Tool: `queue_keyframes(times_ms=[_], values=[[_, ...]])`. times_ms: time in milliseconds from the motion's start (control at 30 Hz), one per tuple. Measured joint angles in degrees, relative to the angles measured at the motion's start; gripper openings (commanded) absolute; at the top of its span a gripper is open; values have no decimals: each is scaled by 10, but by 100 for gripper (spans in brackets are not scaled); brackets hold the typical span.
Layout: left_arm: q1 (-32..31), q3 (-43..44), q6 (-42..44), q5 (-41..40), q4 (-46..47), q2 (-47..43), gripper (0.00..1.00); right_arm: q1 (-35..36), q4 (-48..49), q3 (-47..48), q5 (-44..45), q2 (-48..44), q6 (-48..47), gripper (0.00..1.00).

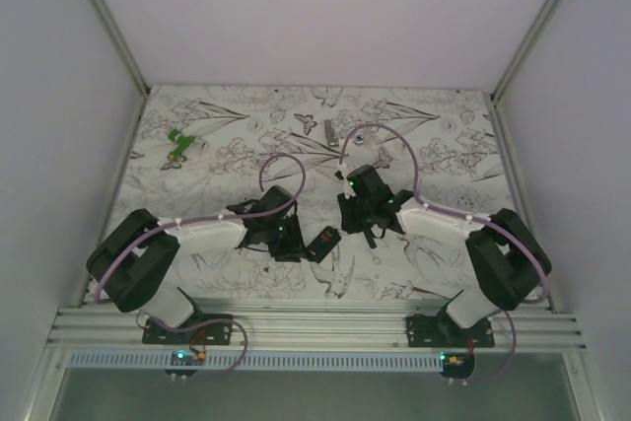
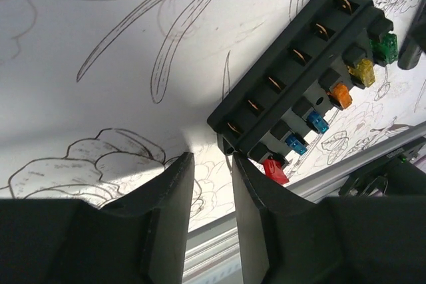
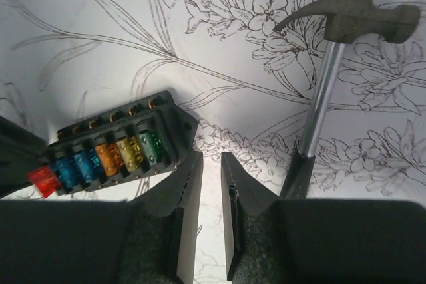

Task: Snap on the fuse box
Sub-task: Adjust the fuse in the fuse box base.

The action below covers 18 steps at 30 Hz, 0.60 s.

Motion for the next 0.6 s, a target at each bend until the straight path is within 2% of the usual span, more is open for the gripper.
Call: queue_keyframes(times_ms=[200, 600], values=[[8, 18, 1, 9, 5, 25, 33, -9, 10, 1, -19, 61, -6, 19], [61, 58, 48, 38, -4, 62, 39, -13, 3, -30, -40, 24, -8, 21]])
